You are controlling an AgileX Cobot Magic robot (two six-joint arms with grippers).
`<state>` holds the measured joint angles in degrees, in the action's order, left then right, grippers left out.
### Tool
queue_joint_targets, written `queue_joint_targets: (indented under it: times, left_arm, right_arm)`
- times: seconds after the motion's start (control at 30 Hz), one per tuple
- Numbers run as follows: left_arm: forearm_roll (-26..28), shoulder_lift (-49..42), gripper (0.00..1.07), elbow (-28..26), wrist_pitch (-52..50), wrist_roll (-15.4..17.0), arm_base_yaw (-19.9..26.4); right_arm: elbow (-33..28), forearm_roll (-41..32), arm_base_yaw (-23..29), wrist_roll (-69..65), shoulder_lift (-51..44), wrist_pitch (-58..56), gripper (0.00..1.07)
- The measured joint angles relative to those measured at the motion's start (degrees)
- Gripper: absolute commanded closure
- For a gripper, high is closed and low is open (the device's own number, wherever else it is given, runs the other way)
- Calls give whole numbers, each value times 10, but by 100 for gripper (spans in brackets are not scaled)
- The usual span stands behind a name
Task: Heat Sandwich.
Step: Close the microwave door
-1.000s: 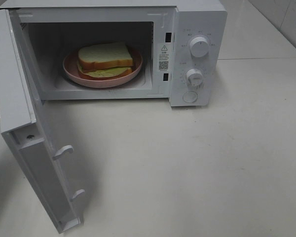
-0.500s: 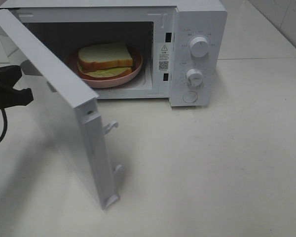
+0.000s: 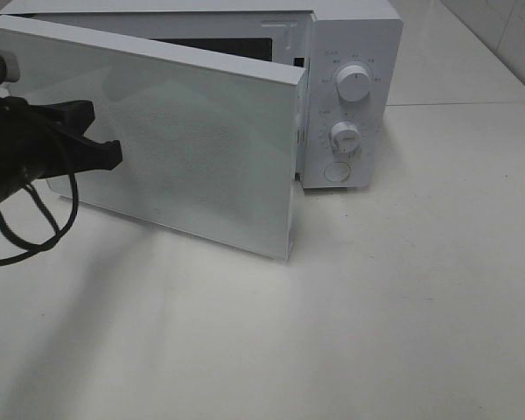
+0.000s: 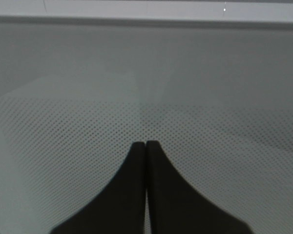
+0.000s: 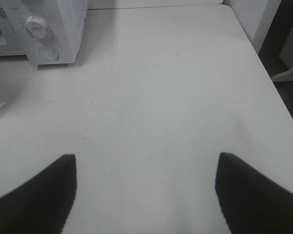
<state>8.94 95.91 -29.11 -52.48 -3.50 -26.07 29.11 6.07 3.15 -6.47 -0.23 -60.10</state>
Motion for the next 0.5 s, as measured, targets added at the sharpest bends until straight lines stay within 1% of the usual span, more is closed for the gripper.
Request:
queue_joint_targets:
  times: [0.07, 0.1, 0.17, 0.23, 0.33, 0.4, 0.43, 0.5]
  left_arm:
    - [6, 4, 107, -6, 1, -2, -5]
    - [19, 14, 107, -21, 2, -3, -15]
    - [30, 25, 107, -34, 2, -5, -25]
    - [32, 29, 107, -40, 2, -5, -29]
    - [36, 50, 107, -72, 13, -5, -49]
    - [37, 56, 107, -79, 17, -5, -53]
    - [38, 69, 107, -101, 29, -7, -61]
    - [42, 80, 107, -119, 35, -7, -68]
  right_arm:
    - [0, 0, 0, 0, 0, 0, 32]
    - [0, 0, 0, 0, 0, 0, 32]
    - [0, 0, 0, 0, 0, 0, 32]
    - [0, 0, 0, 0, 0, 0, 32]
    - [0, 0, 0, 0, 0, 0, 32]
    - [0, 0, 0, 0, 0, 0, 32]
    - [0, 0, 0, 0, 0, 0, 32]
    - [0, 0, 0, 0, 0, 0, 32]
